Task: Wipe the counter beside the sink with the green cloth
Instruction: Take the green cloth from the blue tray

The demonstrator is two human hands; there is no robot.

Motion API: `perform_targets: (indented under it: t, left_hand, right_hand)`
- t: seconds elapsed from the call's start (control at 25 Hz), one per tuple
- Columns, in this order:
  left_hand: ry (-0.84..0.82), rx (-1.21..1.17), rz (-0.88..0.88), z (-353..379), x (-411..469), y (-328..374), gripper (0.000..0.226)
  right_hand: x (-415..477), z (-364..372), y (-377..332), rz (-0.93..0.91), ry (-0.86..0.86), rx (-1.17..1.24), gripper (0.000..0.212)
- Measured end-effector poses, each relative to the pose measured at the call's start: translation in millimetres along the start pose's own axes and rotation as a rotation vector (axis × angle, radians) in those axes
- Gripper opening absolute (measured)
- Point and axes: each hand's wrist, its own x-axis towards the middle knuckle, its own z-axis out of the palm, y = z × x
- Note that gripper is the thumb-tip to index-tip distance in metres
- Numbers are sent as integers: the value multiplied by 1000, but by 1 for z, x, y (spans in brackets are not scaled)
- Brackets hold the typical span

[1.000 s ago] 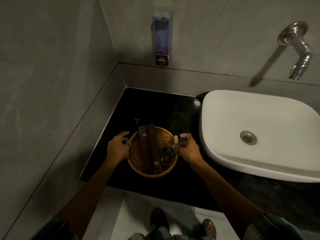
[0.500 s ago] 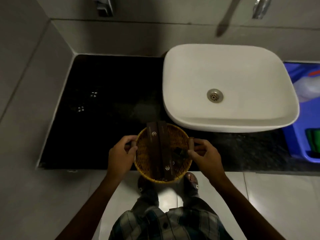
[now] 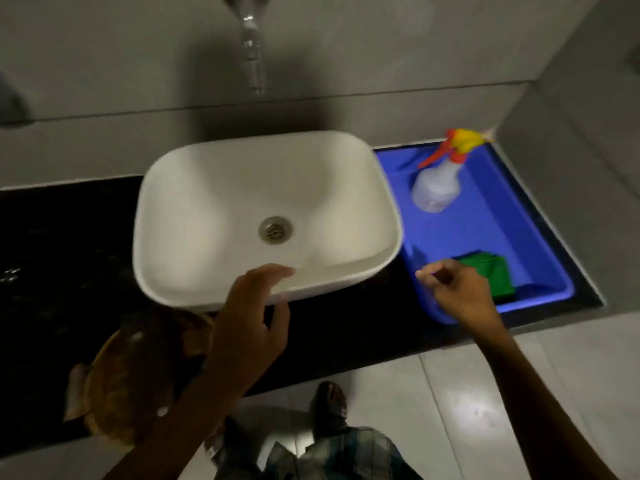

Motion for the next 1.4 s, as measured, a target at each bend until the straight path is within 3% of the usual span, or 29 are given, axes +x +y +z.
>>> perform_targets:
  t: [0.16,0.28,0.36,0.48,0.56,0.72,0.88,1.0,1.12,1.2,1.32,1.4]
  left_hand:
    - [-263,-70,310,127,42,65,28]
    - [-540,33,502,220,60,84,36]
    - [-760,144,486,263,69,86,45]
    - [-972,376,476,303,76,83,52]
    - [-988,406,471,311,79,79,51]
    - [-799,104,374,275,86,77,40]
    - [-453,-207,104,175,84,64,33]
    - [-221,-332,-174,79,72,38,41]
    - [-202,-576,-553,-22,49,-3,66]
    - [-81,-778,-636,-87,24,-42,68]
    - [230,-541,-625,-175,-25,-120,56]
    - [320,-372,-708,-224,-59,-173,51]
  right_hand:
    - [73,-73,85,197,102,-253,30]
    - [111,-87,122,361,-119,-324,63]
    - [125,-85,128,436,-268,-304,79]
    - [136,-84,130,495,-355,-212,80]
    - [134,-84,125,529,-360,-53,65]
    - [108,-77,87,468,-210,231,33]
    - [59,-60,8,332,22,579,33]
    - [13,-31,-68,236,-139,971,38]
    - [-47,32,-149,162,-468,1178,33]
    - [-86,93,-202,86,-688,1085,34]
    - [-131,202,-271,-136,-727,660,18]
    - [-158,269,-311,-281,-728,318,25]
